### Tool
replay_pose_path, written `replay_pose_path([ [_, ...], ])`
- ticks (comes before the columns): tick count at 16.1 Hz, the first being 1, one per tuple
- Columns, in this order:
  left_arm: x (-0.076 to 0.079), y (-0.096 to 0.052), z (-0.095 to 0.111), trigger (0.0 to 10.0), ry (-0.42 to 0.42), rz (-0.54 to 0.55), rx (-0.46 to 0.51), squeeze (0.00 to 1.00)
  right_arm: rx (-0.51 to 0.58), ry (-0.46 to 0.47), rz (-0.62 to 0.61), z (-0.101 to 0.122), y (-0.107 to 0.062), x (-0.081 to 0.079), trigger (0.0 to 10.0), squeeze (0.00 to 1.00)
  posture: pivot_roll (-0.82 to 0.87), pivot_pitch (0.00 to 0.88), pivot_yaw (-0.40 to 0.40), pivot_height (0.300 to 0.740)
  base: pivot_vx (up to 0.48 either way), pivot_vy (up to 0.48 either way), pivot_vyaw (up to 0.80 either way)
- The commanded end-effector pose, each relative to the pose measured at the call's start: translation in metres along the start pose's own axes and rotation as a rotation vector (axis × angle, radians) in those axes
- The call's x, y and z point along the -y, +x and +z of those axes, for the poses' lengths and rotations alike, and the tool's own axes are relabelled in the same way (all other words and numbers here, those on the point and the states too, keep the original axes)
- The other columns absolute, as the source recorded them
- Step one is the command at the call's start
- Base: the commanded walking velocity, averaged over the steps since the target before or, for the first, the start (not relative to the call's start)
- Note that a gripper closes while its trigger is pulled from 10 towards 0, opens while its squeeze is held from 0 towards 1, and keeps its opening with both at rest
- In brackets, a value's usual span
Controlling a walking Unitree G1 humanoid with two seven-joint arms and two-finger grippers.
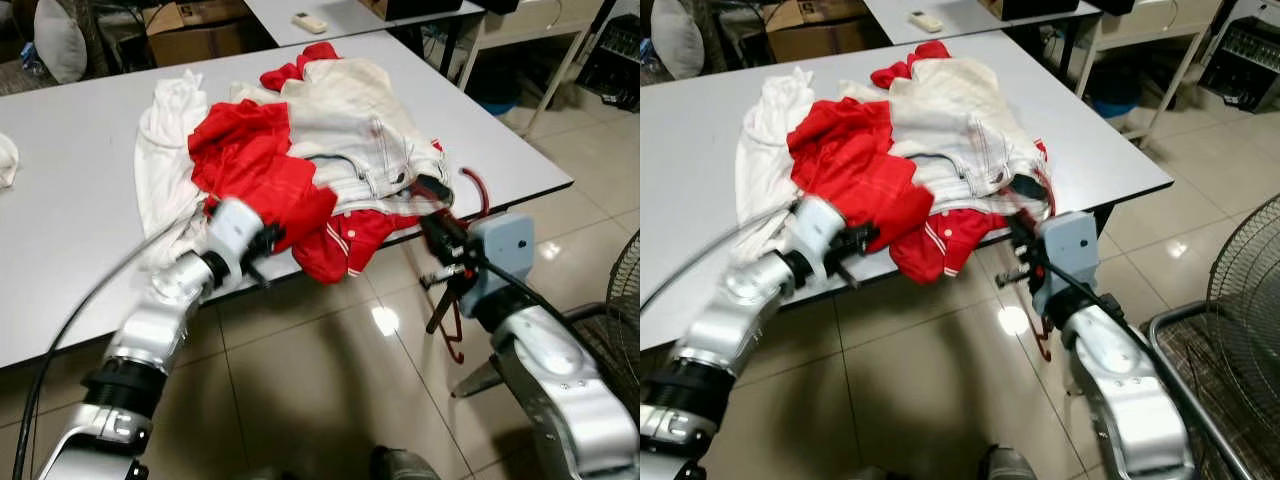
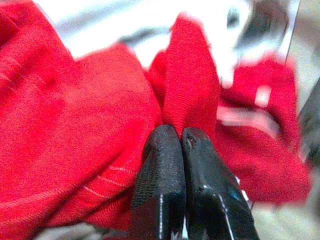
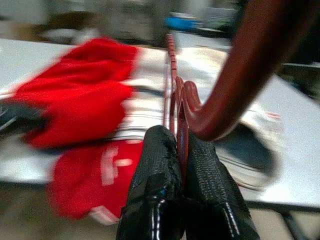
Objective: Hang hanger
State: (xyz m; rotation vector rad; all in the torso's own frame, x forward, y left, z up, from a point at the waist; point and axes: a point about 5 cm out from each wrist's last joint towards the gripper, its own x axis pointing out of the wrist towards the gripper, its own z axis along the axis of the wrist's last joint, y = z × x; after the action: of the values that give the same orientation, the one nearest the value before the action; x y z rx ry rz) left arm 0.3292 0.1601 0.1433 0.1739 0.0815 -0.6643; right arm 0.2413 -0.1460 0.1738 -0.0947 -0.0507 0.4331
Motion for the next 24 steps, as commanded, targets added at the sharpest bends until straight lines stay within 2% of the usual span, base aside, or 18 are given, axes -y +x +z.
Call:
replay_pose_path([
  [1, -0.008, -0.003, 0.032, 0.0, -0.094, -0.034, 0.120, 0.00, 0.046, 0.028, 0.081, 0.008, -0.008, -0.001, 10.0, 0.00, -0.11, 0.083, 0.090, 0.740, 0.000, 0.000, 0.00],
  [3, -0.015, -0.008, 0.061, 0.0, -0.170, -0.064, 0.232, 0.00, 0.075, 0.050, 0.122, 0.013, -0.015, 0.003, 10.0, 0.00, -0.10, 0.089, 0.091, 0.740, 0.000, 0.000, 0.00],
  [5, -0.036, -0.019, 0.113, 0.0, -0.362, -0.060, 0.472, 0.00, 0.111, 0.082, 0.163, 0.020, -0.025, 0.013, 10.0, 0.00, -0.10, 0.090, 0.095, 0.740, 0.000, 0.000, 0.00],
  [6, -0.046, -0.025, 0.129, 0.0, -0.467, -0.038, 0.581, 0.00, 0.125, 0.091, 0.180, 0.022, -0.027, 0.015, 10.0, 0.00, -0.10, 0.092, 0.097, 0.740, 0.000, 0.000, 0.00],
  [7, -0.051, -0.029, 0.139, 0.0, -0.540, -0.030, 0.651, 0.00, 0.133, 0.097, 0.192, 0.023, -0.029, 0.016, 10.0, 0.00, -0.10, 0.092, 0.097, 0.740, 0.000, 0.000, 0.00],
  [9, -0.048, -0.031, 0.144, 0.0, -0.574, -0.049, 0.660, 0.00, 0.136, 0.110, 0.222, 0.023, -0.029, 0.014, 10.0, 0.00, -0.10, 0.092, 0.097, 0.740, 0.000, 0.000, 0.00],
  [11, -0.042, -0.029, 0.137, 0.0, -0.537, -0.055, 0.584, 0.00, 0.143, 0.133, 0.261, 0.025, -0.028, 0.009, 10.0, 0.00, -0.10, 0.093, 0.097, 0.740, 0.000, 0.000, 0.00],
  [14, -0.038, -0.028, 0.134, 0.0, -0.509, -0.060, 0.532, 0.00, 0.123, 0.153, 0.326, 0.024, -0.029, 0.002, 10.0, 0.00, -0.10, 0.094, 0.094, 0.740, 0.000, 0.000, 0.00],
  [17, -0.034, -0.033, 0.128, 0.0, -0.413, -0.061, 0.463, 0.00, 0.066, 0.159, 0.383, 0.019, -0.034, -0.003, 10.0, 0.00, -0.10, 0.097, 0.093, 0.740, 0.000, 0.000, 0.00],
  [18, -0.033, -0.037, 0.128, 0.0, -0.375, -0.072, 0.474, 0.00, 0.031, 0.158, 0.391, 0.015, -0.035, -0.004, 10.0, 0.00, -0.10, 0.099, 0.093, 0.740, 0.000, 0.000, 0.00],
  [19, -0.030, -0.045, 0.134, 0.0, -0.366, -0.117, 0.529, 0.00, -0.050, 0.140, 0.390, 0.007, -0.035, -0.003, 10.0, 0.00, -0.10, 0.100, 0.091, 0.740, 0.000, 0.000, 0.00],
  [20, -0.027, -0.052, 0.142, 0.0, -0.376, -0.161, 0.603, 0.00, -0.071, 0.139, 0.387, 0.003, -0.034, -0.004, 10.0, 0.00, -0.09, 0.099, 0.090, 0.740, 0.000, 0.000, 0.00],
  [21, -0.045, -0.054, 0.149, 0.0, -0.338, 0.017, 0.617, 0.00, -0.084, 0.144, 0.365, 0.000, -0.031, -0.003, 10.0, 0.00, -0.09, 0.098, 0.085, 0.740, 0.000, 0.000, 0.00],
  [22, -0.053, -0.052, 0.148, 0.0, -0.249, 0.119, 0.567, 0.00, -0.089, 0.145, 0.366, 0.000, -0.029, -0.004, 10.0, 0.00, -0.08, 0.095, 0.085, 0.740, 0.000, 0.000, 0.00],
  [24, -0.053, -0.047, 0.153, 0.0, -0.162, 0.141, 0.557, 0.00, -0.101, 0.140, 0.385, -0.001, -0.026, -0.007, 10.0, 0.00, -0.08, 0.093, 0.088, 0.740, 0.000, 0.000, 0.00],
])
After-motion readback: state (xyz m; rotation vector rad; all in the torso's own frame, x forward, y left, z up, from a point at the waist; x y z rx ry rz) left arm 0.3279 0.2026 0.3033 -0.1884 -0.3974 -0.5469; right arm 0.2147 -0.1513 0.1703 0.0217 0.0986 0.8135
